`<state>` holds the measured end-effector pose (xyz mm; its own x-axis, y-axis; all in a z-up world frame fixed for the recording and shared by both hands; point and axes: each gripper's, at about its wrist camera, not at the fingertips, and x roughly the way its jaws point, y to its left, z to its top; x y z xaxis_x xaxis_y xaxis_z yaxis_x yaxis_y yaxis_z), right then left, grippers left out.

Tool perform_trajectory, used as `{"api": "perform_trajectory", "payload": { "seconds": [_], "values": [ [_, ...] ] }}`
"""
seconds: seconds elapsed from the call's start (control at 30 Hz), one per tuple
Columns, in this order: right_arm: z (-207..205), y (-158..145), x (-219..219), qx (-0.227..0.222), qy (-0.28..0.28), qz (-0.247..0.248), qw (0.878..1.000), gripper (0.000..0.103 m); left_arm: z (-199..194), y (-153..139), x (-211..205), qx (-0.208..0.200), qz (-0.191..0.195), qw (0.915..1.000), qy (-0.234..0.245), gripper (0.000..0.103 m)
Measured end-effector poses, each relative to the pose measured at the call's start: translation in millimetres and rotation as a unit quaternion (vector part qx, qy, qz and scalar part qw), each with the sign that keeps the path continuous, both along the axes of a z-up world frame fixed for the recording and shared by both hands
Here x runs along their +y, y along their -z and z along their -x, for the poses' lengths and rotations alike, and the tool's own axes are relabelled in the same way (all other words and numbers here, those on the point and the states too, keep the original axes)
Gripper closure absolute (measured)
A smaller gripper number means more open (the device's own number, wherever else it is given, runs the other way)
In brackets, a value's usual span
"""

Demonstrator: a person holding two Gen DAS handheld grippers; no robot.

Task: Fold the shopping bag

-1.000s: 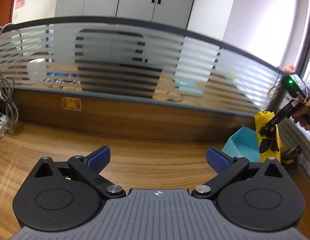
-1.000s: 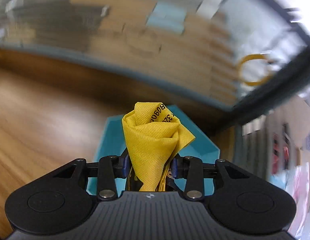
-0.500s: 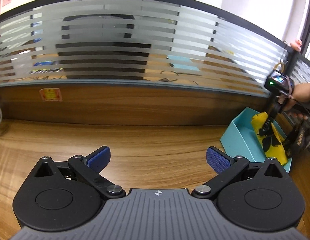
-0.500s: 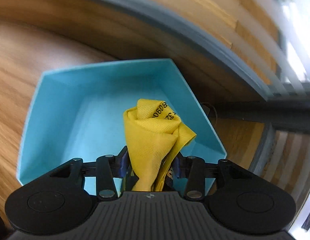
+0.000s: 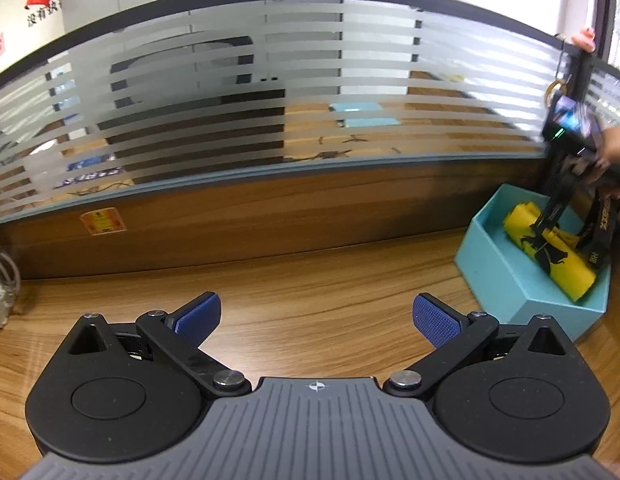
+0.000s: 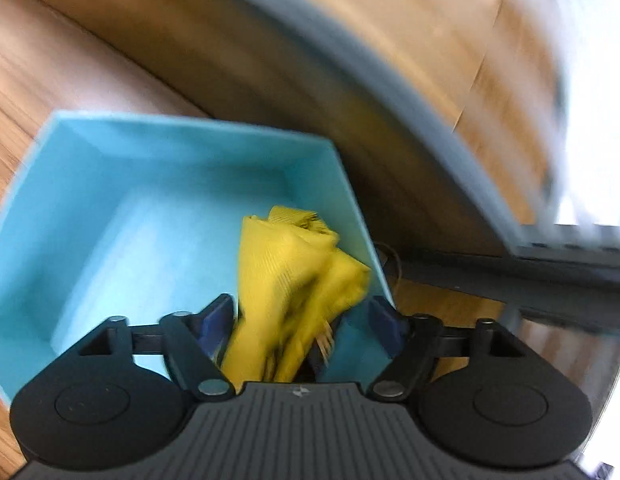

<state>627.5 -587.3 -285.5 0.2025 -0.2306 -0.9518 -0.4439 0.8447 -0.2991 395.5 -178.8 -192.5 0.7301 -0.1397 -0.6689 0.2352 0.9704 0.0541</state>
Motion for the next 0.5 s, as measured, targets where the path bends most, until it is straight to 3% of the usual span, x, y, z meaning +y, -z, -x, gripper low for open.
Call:
{"api": "perform_trajectory", "payload": {
  "seconds": [0.07,0.33,0.4,0.5],
  "values": [
    [9.1,-13.9,-0.3,-0.037,-0.002,0.007,0.999,0.0,5.2,-4.4,-0.4,-0.008,-0.015,0.9997,-0.02,0.0],
    [68.0,-74.2,6.1,-0.133,0.066,-0.083,0.985,0.0,55.9,-55.4,22.4,-0.071,-0.009,0.9947,-0.074,0.0],
    [103.6,-90.2,13.9,-0.182,0.092,-0.111,0.973,0.0,74.8,-66.8,26.8,-0.074,-0.01,0.9931,-0.09,0.0],
    [139.1,-107.5,36.3,-0.199,0.108,-0.134,0.965,0.0,94.1,-76.5,24.3,-0.074,-0.017,0.9915,-0.105,0.0]
  ]
}}
